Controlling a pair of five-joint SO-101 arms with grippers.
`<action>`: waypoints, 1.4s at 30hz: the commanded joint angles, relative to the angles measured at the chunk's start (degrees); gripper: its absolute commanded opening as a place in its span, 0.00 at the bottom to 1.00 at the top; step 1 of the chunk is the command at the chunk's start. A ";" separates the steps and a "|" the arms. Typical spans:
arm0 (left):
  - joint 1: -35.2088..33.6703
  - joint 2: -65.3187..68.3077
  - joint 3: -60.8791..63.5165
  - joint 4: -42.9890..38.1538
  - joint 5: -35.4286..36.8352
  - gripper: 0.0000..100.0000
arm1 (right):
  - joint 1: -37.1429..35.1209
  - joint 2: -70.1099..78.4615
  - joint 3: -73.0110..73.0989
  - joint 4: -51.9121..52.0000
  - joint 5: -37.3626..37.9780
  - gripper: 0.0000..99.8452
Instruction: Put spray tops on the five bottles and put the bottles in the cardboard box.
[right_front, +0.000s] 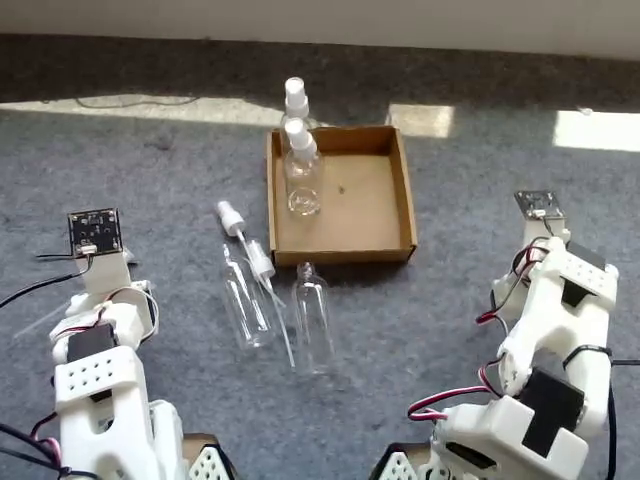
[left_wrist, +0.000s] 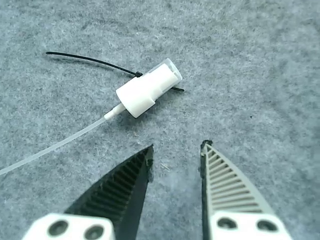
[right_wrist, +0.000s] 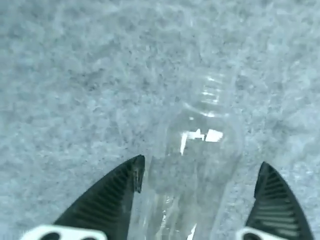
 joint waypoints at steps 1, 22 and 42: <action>1.36 -0.48 -0.22 -1.05 -0.53 0.15 | 0.13 0.04 -6.11 0.75 -2.20 0.31; 1.36 -0.48 -0.22 -1.05 -0.53 0.15 | -2.42 19.30 -20.53 0.92 -12.92 0.31; 1.36 -0.31 -15.78 12.92 -4.04 0.15 | -2.51 19.03 -40.13 19.38 -12.13 0.04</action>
